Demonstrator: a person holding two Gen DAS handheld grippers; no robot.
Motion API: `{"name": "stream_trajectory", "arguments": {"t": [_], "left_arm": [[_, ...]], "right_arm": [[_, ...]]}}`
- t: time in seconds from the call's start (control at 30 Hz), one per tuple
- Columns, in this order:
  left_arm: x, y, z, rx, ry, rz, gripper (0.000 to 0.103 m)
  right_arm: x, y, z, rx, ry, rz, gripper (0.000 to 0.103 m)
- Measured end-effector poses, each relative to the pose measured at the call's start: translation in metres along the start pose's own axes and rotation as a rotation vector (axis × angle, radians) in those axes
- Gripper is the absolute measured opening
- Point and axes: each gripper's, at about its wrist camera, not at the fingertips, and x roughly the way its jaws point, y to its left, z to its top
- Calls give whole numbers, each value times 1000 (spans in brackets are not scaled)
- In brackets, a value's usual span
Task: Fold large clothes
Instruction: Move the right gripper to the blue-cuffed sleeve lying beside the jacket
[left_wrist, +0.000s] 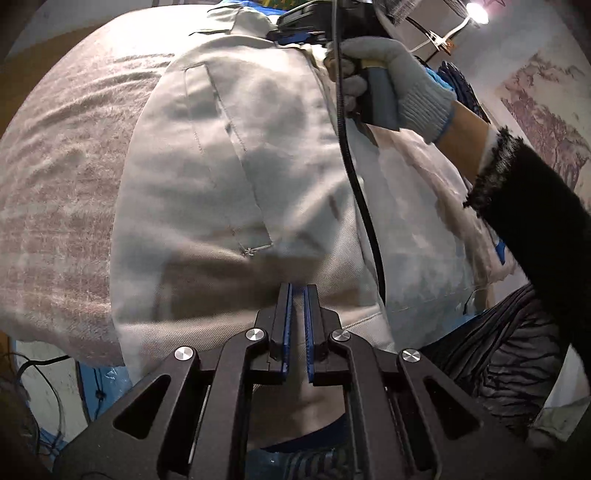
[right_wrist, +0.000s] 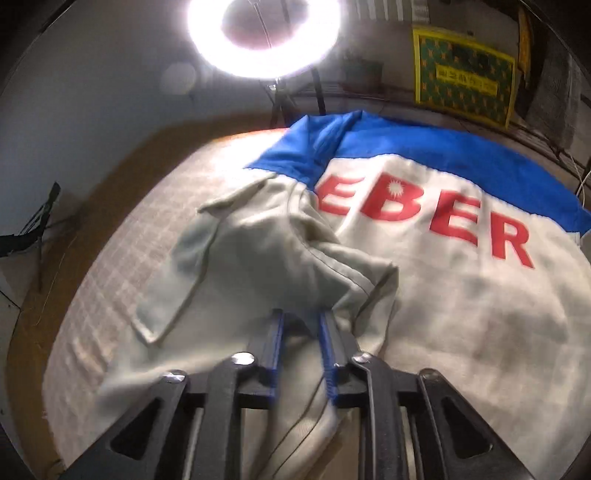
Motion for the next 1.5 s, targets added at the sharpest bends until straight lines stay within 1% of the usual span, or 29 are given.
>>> {"name": "stream_trajectory", "arguments": {"t": [0.03, 0.1, 0.2, 0.23, 0.3, 0.37, 0.47, 0.5, 0.57, 0.63, 0.67, 0.73, 0.77, 0.8, 0.87, 0.93, 1.0, 1.07, 1.1, 1.13, 1.17, 1.2, 1.23, 1.27, 1.37, 1.4, 1.5], "left_arm": [[0, -3, -1, 23, -1, 13, 4], [0, -7, -1, 39, -4, 32, 4], [-8, -16, -3, 46, -11, 40, 4], [-13, -18, -4, 57, -26, 47, 4], [-23, -25, -4, 69, -70, 58, 4], [-38, -28, -4, 74, -115, 61, 4], [-59, -34, -1, 78, -182, 57, 5], [-66, -36, 1, 82, -203, 56, 8], [-80, -43, 5, 90, -246, 56, 18], [-99, -49, 7, 81, -286, 41, 42], [-105, -52, 8, 71, -302, 24, 45], [-117, -60, 13, 49, -315, -25, 46], [-121, -64, 16, 47, -311, -42, 46], [-124, -70, 19, 50, -308, -57, 46], [-131, -87, 23, 71, -316, -87, 47], [-133, -109, 28, 115, -337, -106, 52], [-132, -127, 29, 174, -373, -105, 55], [-121, -139, 29, 218, -399, -96, 55], [-111, -143, 30, 224, -399, -103, 55], [-100, -145, 32, 216, -372, -107, 55], [-91, -146, 35, 198, -327, -122, 55], [-78, -147, 39, 176, -274, -175, 55], [-69, -148, 41, 166, -246, -198, 55], [-60, -149, 43, 156, -224, -200, 55], [-40, -148, 48, 109, -187, -200, 55], [-34, -148, 49, 93, -179, -194, 55], [-25, -149, 45, 78, -172, -188, 55]], "right_arm": [[0, 3, 1, -15, 6, -9, 17], [-2, 6, 3, -27, 15, -14, 22], [-11, 2, 4, 19, 15, 20, 23], [-15, 0, 5, 33, 9, 25, 24], [-37, -1, 7, 56, -19, 42, 31], [-61, -1, 9, 60, -50, 62, 35], [-103, -6, 9, 81, -116, 60, 47], [-119, -9, 8, 90, -143, 61, 49], [-149, -15, 2, 110, -188, 62, 50], [-174, -24, -8, 141, -214, 67, 54], [-186, -28, -14, 152, -223, 66, 56], [-211, -38, -29, 165, -239, 51, 56], [-223, -44, -39, 177, -248, 44, 61], [-233, -50, -46, 191, -252, 40, 69], [-254, -62, -62, 216, -262, 22, 74], [-278, -73, -80, 231, -285, -16, 75], [-301, -85, -100, 242, -298, -74, 78], [-321, -98, -121, 264, -296, -110, 81], [-329, -105, -132, 278, -287, -121, 82], [-339, -114, -145, 298, -273, -135, 82], [-345, -121, -154, 312, -266, -146, 82], [-353, -132, -167, 335, -254, -162, 82], [-360, -141, -177, 355, -247, -174, 82], [-368, -153, -187, 382, -243, -186, 82], [-388, -196, -220, 493, -228, -212, 82], [-392, -205, -229, 516, -229, -222, 82], [-402, -243, -259, 584, -223, -300, 82]]}}
